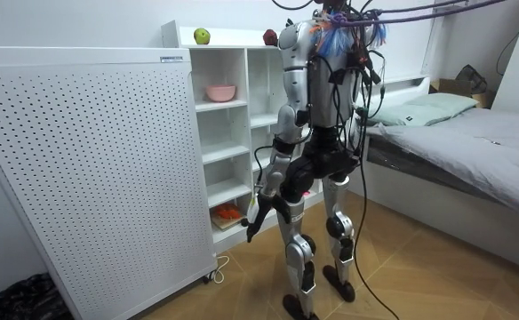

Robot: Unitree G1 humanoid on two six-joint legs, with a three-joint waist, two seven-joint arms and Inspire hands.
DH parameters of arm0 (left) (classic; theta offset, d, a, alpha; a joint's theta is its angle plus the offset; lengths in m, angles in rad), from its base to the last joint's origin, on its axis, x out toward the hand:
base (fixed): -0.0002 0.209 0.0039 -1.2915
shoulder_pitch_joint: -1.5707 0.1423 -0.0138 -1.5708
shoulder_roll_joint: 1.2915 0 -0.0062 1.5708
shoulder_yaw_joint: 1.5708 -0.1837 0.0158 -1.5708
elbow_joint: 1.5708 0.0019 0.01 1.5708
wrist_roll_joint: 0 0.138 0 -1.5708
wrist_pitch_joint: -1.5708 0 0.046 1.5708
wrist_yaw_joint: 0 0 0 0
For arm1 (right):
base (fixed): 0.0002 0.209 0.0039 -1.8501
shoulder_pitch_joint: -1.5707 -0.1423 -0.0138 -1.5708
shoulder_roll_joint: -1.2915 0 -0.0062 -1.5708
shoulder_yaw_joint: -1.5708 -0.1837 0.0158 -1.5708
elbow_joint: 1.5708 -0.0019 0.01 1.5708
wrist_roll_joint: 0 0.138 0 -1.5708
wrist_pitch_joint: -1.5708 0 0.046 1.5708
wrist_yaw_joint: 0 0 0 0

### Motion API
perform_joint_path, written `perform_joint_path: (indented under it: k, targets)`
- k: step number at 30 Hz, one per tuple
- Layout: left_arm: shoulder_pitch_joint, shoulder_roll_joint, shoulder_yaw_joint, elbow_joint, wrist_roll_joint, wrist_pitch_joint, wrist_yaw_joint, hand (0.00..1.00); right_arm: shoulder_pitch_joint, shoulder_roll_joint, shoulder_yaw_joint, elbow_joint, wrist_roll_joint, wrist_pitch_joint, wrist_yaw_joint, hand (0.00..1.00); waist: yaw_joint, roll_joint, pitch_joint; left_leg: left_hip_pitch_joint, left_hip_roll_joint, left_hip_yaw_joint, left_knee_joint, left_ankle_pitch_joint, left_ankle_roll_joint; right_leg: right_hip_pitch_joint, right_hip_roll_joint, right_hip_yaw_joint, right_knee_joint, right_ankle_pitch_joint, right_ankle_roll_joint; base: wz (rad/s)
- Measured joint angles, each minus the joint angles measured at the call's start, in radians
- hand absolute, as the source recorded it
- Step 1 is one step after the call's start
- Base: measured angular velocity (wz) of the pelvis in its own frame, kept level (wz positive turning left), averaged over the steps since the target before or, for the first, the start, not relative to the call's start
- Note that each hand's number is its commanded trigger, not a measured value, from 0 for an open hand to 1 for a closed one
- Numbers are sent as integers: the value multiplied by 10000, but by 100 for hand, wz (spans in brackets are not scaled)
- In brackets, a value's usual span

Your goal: Arrange fruit in the closet

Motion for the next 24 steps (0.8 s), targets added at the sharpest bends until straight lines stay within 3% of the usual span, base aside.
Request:
perform_joint_path:
  k: [9, 13, 18, 19, 20, 21, 22, 24]
  targets:
    - [39, 39, 102, -163, 99, 95, -111, 0, -875, -551, 4, 927, 10, 100, 43, 0, 41, -144, 33, -85, 0, -67, 2, 12, -12, -85, 5, -16, -1, 0, 0, 1]
    - [-36, 46, 97, -214, 113, 138, -263, 0, -976, -601, 25, 1229, 10, 93, 170, 0, 154, -249, 86, -90, -1, -217, 3, 13, -14, -96, 18, -13, 1, 0, 0, -1]
    - [-63, 84, 96, -272, 151, 161, -430, 0, -978, -761, 49, 1227, 11, 93, 503, 0, 184, -251, 86, -106, -5, -250, 3, 13, -14, -122, 21, 14, 1, 0, 0, -2]
    - [-62, 86, 96, -272, 151, 162, -434, 0, -978, -784, 55, 1228, 13, 93, 538, 9, 185, -249, 87, -106, -5, -250, 3, 13, -14, -125, 23, 26, 1, 0, 0, 0]
    - [-60, 87, 96, -273, 153, 165, -439, 0, -978, -813, 56, 1228, 13, 95, 601, 56, 185, -244, 87, -107, -5, -256, 3, 13, -14, -130, 25, 42, 1, 0, 0, -3]
    - [-60, 87, 95, -274, 154, 166, -442, 0, -978, -831, 57, 1228, 13, 97, 635, 74, 185, -240, 86, -108, -5, -259, 3, 13, -14, -135, 27, 57, 1, 0, 0, 0]
    - [-60, 87, 95, -275, 155, 166, -443, 0, -978, -836, 57, 1228, 13, 97, 665, 100, 185, -238, 84, -108, -5, -259, 3, 13, -14, -137, 28, 61, 0, 0, 0, 0]
    - [-59, 85, 95, -292, 244, 176, -456, 0, -978, -864, 58, 1229, 16, 113, 789, 100, 207, -226, 78, -110, -5, -258, 3, 13, -14, -141, 28, 75, 1, 0, 0, 0]
